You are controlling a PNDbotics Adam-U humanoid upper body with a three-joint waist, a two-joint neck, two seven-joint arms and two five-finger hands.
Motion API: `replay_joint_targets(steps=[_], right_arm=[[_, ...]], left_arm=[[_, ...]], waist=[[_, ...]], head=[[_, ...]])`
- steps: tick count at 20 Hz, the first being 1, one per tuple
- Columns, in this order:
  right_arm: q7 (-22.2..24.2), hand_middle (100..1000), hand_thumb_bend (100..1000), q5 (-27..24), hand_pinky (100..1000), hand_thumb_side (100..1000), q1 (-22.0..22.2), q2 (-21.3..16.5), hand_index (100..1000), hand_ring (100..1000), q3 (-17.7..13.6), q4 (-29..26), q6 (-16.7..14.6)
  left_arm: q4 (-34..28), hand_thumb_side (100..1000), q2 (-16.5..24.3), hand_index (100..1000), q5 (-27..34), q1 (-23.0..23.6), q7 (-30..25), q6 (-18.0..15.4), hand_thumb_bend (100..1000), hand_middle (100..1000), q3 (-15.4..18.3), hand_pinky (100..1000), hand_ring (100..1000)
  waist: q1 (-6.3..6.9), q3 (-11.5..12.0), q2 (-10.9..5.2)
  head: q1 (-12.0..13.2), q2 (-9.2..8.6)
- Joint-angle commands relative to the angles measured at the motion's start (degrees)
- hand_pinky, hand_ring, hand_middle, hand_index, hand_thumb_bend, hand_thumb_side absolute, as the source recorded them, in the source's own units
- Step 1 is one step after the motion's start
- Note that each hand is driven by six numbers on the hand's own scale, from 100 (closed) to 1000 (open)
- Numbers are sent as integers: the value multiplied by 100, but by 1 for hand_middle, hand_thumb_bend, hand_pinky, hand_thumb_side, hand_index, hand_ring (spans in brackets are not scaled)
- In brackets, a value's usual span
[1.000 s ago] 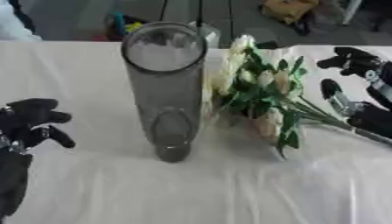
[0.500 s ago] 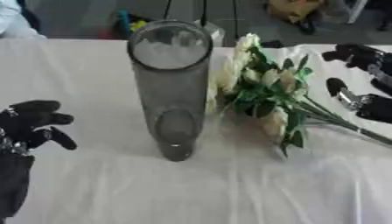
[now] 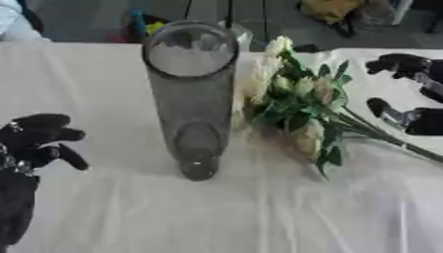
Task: Arrange flowers into the vase.
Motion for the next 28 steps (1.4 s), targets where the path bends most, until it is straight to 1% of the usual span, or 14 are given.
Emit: replay_joint_targets(steps=[1,4,9,13,16,18,21,28], right_arm=[[182,872,341,-98,857,779,-115,-281,1000,1000,-54,174,60],[360,875,381,-16,848,737,-172,-316,1000,1000,-32,319,124],[555,883,389,167,842,675,-208,-348,1000,1000,40,511,128],[646,873,384,271,829,651,-239,-382,1000,1000,113,668,67],[634,871,384,345,831,640,-270,-407,1000,1000,156,769,24],[591,857,393,404,815,630,-298,-426,990,1000,192,869,21],[480,840,394,512,807,600,-347,-428,974,1000,267,1075,-9],[188,815,388,787,787,578,-436,-363,954,1000,372,1456,-38]], left_arm=[[-103,1000,43,764,-29,-23,-19,-8,100,752,-33,497,727],[-103,1000,40,764,-31,-23,-30,-5,100,752,-40,497,728],[-103,1000,38,764,-35,-26,-40,2,100,752,-46,497,728],[-103,1000,39,763,-33,-27,-46,3,100,751,-50,497,729],[-103,1000,39,763,-28,-29,-48,3,100,751,-52,497,729],[-103,1000,37,763,-27,-30,-55,8,100,751,-58,497,729],[-103,1000,36,763,-26,-36,-71,9,100,752,-66,497,730],[-103,1000,29,763,-25,-45,-96,15,100,753,-77,497,732]], waist=[[-36,-10,-62],[-36,-13,-50],[-38,-16,-38],[-38,-6,-39],[-37,0,-43],[-40,2,-43],[-40,18,-36],[-46,44,-12]], head=[[-40,-82],[-75,-98],[-98,-107],[-126,-114],[-143,-116],[-154,-112],[-177,-107],[-215,-111]])
